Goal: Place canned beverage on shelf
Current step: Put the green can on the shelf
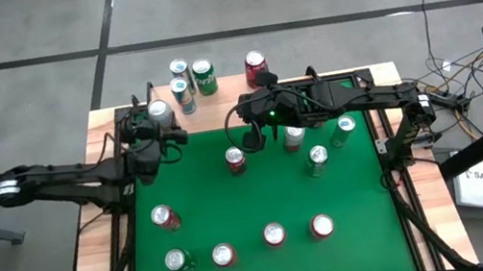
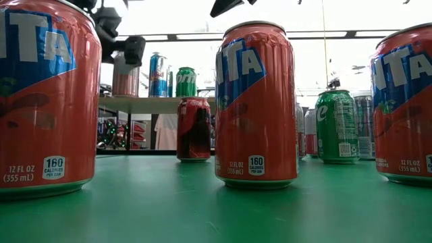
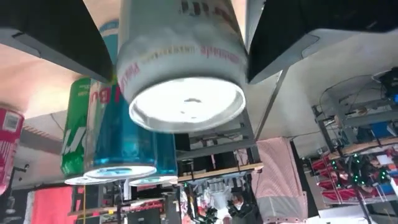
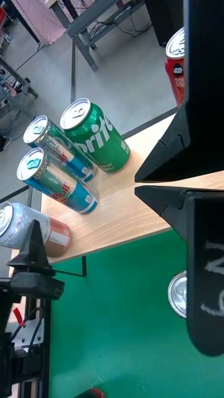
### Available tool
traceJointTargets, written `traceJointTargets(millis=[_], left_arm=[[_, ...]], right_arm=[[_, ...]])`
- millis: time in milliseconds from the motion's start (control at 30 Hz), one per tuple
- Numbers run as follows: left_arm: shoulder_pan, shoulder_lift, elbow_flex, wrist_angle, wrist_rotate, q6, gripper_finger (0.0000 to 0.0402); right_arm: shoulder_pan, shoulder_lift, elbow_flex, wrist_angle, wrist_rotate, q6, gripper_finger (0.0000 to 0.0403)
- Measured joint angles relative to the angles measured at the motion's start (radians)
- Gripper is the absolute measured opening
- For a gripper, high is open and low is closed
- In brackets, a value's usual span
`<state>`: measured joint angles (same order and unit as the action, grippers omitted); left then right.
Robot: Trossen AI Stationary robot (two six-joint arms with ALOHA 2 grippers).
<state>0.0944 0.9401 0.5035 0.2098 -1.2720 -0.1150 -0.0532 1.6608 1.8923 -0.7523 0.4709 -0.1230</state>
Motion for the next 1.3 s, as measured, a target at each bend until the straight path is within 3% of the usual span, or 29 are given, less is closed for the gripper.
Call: traceJointTargets(millis=[333,700,767,867,967,1067,1300], left_arm=[[-0.056,-0.035,0.196,-0.312,0.0,0.014,0.0353],[-0.101,0.047,0.565,-0.981,0.097,-0.089,0.0333],[-0.101,0.064,0.611,-1.067,0.131,-0.104,0.0323],[-0.099,0.086,0.672,-1.159,0.261,-0.107,0.0302],[-0.099,0.103,0.724,-1.25,0.355,-0.103,0.0268],[-0.096,0.113,0.768,-1.343,0.367,-0.113,0.0214],[-0.026,0.13,0.817,-1.396,0.533,-0.089,0.0027]], right_arm=[[0.003,0.0,0.0,-0.005,-0.001,0.015,0.0012],[0.046,-0.045,0.0,-0.167,-0.004,0.065,0.0012],[0.056,-0.067,0.0,-0.207,-0.004,0.089,0.0012],[0.07,-0.094,0.0,-0.253,-0.005,0.121,0.0012],[0.086,-0.114,0.0,-0.29,-0.008,0.137,0.0012],[0.103,-0.123,0.0,-0.324,-0.009,0.166,0.0012],[0.162,-0.14,0.0,-0.406,-0.011,0.217,0.0012]])
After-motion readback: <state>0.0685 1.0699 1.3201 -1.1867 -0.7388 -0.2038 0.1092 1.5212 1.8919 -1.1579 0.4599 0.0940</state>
